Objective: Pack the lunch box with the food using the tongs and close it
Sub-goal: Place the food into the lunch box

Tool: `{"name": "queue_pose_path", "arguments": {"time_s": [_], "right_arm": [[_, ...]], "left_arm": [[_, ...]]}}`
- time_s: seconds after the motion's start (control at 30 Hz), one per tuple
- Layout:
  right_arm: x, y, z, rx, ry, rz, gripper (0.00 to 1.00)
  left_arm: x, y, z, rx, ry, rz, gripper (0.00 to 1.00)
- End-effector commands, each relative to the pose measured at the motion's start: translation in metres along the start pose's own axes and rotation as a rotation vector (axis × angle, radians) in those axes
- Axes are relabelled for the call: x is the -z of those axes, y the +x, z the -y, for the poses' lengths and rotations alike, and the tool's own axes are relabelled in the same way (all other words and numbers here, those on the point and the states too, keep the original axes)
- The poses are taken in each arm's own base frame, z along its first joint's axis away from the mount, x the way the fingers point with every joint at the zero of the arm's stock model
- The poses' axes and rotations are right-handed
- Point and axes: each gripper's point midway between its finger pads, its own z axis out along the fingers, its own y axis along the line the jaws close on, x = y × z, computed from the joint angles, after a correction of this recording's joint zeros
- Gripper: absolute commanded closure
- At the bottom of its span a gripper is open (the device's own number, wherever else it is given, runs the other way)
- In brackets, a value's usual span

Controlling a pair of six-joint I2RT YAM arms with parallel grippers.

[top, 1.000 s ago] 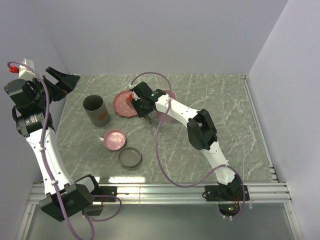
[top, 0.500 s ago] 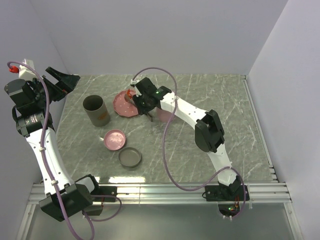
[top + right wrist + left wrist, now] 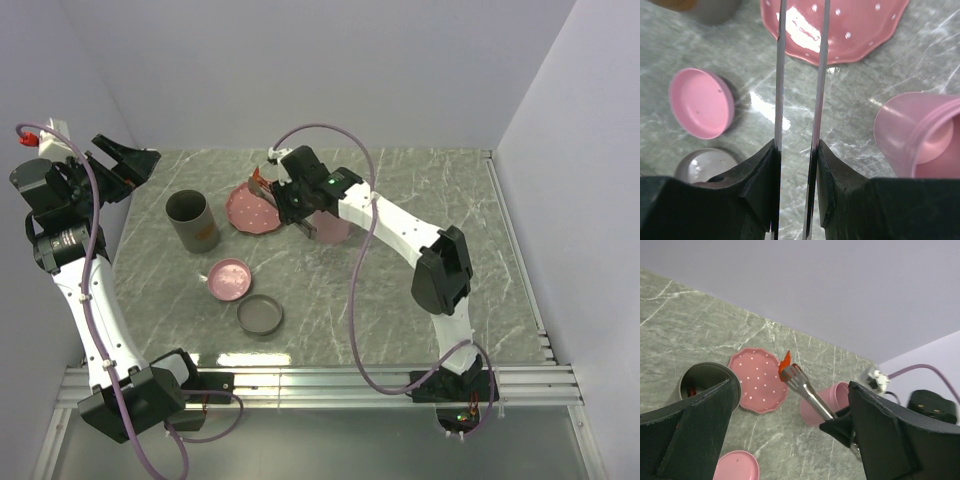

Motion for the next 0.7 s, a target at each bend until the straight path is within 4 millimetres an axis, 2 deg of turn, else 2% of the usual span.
{"name": "queue_pose_path", "arguments": {"time_s": [0.0,0.13,0.33,0.37,0.67], "right_arm": [[0.052,-0.044,-0.021,0.023,-0.051,0.166,0.64],[0.063,-0.05,-0.039,0.065,-0.062,0.201,0.64],[0.073,-0.054,-0.081,0.132,-0.121,0.22,0.63],[0.078,-0.061,-0.087,0.139,-0.133,0.238,0.63],[0.062,-0.072,-0.128,0.186,-0.182,0.256,0.63]], "left_arm": [[0.003,-0.007,0.01,-0.029,0.04,0.027,0.01],[0.004,-0.008,0.011,-0.029,0.044,0.031,0.0],[0.005,-0.011,0.012,-0.039,0.037,0.038,0.01],[0.005,-0.011,0.013,-0.04,0.038,0.038,0.01],[0.005,-0.003,0.009,-0.02,0.037,0.027,0.01]]}}
